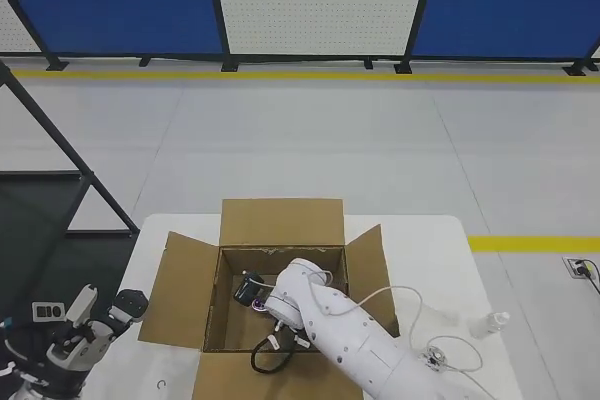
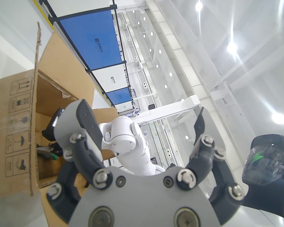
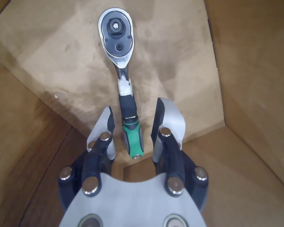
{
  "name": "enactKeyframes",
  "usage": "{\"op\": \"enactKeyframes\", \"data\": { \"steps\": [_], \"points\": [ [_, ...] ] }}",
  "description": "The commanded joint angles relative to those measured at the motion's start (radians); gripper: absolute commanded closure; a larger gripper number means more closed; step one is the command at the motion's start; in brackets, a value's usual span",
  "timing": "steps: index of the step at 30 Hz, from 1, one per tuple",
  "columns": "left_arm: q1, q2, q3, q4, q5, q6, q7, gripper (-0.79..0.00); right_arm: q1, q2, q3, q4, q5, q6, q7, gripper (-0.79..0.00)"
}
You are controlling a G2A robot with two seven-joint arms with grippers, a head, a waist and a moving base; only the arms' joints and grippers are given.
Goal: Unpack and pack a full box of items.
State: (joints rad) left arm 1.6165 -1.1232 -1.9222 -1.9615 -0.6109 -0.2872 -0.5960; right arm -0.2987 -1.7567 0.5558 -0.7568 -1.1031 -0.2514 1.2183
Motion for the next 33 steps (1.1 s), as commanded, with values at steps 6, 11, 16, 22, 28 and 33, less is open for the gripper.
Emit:
{"op": "enactKeyframes", "data": {
  "steps": [6,11,16,22,28,33],
  "points": [
    [0.000,-0.001,-0.005,0.003,-0.007,-0.005,0.001,-0.785,0.039,-0.035,-0.013,0.107,0.028,-0.048,-0.006,-0.354],
    [0.003,-0.003,-0.009,0.004,-0.011,-0.007,0.001,-0.785,0.062,-0.061,-0.022,0.183,0.045,-0.077,-0.034,-0.329],
    [0.004,-0.004,-0.011,0.001,-0.014,-0.011,0.001,-0.785,0.075,-0.087,-0.036,0.246,0.045,-0.091,-0.066,-0.311],
    [0.013,-0.005,-0.013,-0.008,-0.019,-0.018,-0.016,-0.785,0.089,-0.116,-0.047,0.309,0.046,-0.096,-0.099,-0.305],
    [0.016,-0.006,-0.010,-0.013,-0.015,-0.020,-0.026,-0.785,0.099,-0.140,-0.053,0.361,0.047,-0.111,-0.122,-0.277],
    [0.015,-0.007,-0.008,-0.013,-0.011,-0.020,-0.026,-0.785,0.105,-0.157,-0.056,0.396,0.048,-0.122,-0.135,-0.209]
  ]
}}
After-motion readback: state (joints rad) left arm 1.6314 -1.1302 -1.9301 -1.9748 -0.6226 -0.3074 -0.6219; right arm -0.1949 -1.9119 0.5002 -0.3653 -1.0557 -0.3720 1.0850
